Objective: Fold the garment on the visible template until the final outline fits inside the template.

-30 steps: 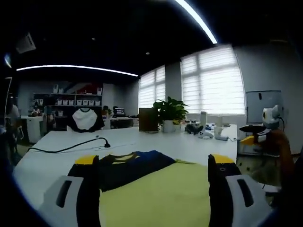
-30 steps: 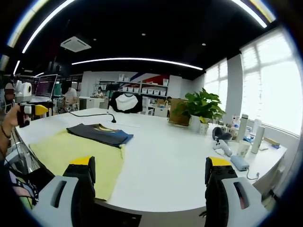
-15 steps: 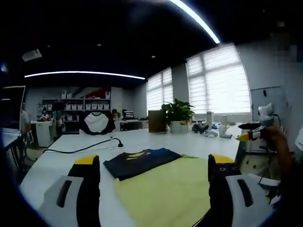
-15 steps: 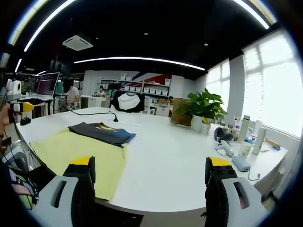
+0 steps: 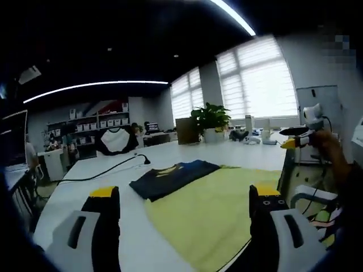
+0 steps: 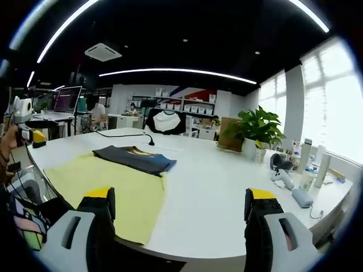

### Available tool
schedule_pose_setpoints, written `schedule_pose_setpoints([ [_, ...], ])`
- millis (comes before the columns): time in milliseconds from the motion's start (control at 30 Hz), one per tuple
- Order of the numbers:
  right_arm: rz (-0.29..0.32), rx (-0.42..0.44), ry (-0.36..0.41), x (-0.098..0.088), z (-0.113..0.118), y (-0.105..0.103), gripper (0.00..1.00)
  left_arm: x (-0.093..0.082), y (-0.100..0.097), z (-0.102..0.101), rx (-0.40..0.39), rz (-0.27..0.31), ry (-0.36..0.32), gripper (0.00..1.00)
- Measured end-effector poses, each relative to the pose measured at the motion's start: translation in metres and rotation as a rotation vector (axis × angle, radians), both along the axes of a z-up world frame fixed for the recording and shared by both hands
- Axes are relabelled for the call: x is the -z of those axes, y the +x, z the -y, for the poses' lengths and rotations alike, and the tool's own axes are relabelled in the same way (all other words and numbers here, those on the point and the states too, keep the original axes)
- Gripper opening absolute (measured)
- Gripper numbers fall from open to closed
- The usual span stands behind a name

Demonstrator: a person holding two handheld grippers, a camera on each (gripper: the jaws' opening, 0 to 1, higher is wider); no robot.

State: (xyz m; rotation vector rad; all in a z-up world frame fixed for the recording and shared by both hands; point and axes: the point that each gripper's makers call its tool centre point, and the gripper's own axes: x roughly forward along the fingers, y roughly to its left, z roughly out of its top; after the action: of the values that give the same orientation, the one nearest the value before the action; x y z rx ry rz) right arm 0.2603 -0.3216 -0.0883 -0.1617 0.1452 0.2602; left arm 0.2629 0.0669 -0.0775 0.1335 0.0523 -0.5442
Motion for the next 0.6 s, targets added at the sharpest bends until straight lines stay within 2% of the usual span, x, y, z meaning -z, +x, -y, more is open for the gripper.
schedule_pose_setpoints([
  [100,-0.034,-0.046,0.023,0.007,-0.006,0.000,0.92,0.010,0.003,-0.004,-0.001,-0.036,0.011,0.97],
  [167,-0.048,-0.072,0.011,0.012,-0.011,0.000,0.91,0.020,0.003,-0.003,0.013,-0.081,0.025,0.96],
  [333,-0.085,-0.136,0.008,0.023,-0.023,0.000,0.84,0.036,0.000,0.006,0.063,-0.115,0.107,0.88],
  [400,-0.094,-0.199,-0.013,0.027,-0.033,-0.003,0.83,0.043,-0.001,0.006,0.072,-0.147,0.119,0.86],
  [433,-0.100,-0.213,0.001,0.029,-0.036,-0.004,0.83,0.051,-0.003,0.003,0.060,-0.203,0.115,0.86],
  [467,-0.108,-0.244,-0.006,0.033,-0.040,-0.006,0.81,0.056,-0.004,0.002,0.067,-0.228,0.123,0.84],
  [533,-0.138,-0.297,-0.048,0.043,-0.046,-0.011,0.71,0.060,-0.004,0.000,0.073,-0.227,0.136,0.79],
  [600,-0.142,-0.297,-0.033,0.045,-0.048,-0.008,0.65,0.063,-0.005,0.000,0.080,-0.234,0.154,0.78],
])
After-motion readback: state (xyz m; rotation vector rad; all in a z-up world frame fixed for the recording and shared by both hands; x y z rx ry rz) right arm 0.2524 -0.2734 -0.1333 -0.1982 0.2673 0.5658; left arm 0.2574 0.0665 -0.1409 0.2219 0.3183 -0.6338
